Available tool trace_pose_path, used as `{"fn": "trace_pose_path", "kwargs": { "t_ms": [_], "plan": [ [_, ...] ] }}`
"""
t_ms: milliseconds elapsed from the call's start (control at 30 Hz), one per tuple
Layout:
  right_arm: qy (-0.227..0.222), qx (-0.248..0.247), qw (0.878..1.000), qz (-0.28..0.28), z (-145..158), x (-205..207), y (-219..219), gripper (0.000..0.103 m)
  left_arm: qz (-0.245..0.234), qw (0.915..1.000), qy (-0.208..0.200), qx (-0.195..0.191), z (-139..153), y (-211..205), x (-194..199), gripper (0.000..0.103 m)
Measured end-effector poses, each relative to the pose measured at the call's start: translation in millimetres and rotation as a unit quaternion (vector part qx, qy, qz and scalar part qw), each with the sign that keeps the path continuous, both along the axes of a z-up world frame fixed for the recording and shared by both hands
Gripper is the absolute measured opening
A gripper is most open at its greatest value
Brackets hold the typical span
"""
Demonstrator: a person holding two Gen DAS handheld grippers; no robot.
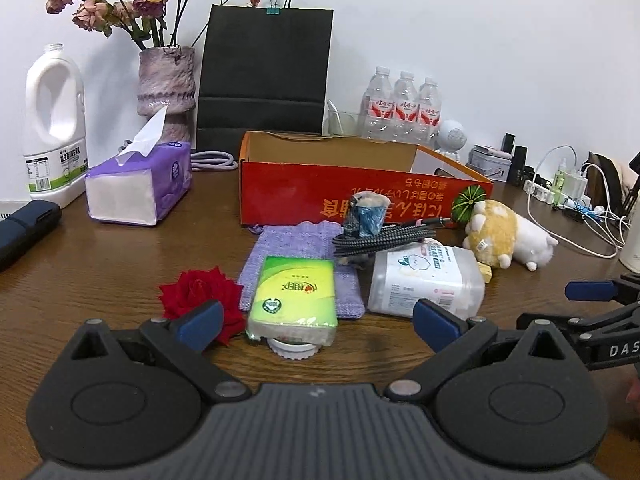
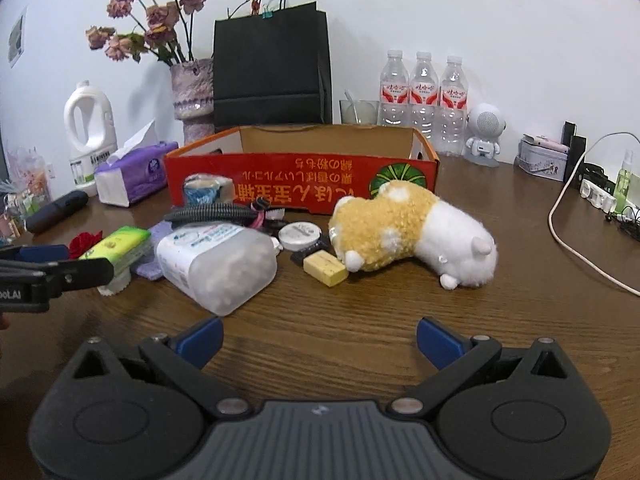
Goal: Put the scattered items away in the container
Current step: 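Grasp the green tissue pack with the left gripper while the right reaches the cotton container, then carry the tissue pack and cotton container into the box and release both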
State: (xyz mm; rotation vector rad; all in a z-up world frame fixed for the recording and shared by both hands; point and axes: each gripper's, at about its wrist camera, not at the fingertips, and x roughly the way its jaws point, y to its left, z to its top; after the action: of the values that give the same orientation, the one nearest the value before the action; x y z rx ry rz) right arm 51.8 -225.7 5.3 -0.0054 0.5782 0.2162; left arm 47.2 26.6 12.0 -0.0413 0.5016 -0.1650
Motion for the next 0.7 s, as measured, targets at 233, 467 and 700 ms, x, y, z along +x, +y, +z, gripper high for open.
{"fn": "trace_pose_path", "kwargs": {
  "t_ms": [233,467,700],
  "plan": [
    [-0.022,-0.008,0.998,0.064,9,13,28,0.103,-0.008,0.9995,0.003,0.032,5,-7,18,0.093],
    [-0.022,-0.047,0.991,0.126,6,47,61,0.103,-0.022,0.998,0.057,0.019,-1,-1,45,0.06],
    [0.001,-0.024,0.99,0.139,1,74,68,0.087,-0.016,0.9981,0.059,0.014,-6,2,45,0.047]
  ]
}}
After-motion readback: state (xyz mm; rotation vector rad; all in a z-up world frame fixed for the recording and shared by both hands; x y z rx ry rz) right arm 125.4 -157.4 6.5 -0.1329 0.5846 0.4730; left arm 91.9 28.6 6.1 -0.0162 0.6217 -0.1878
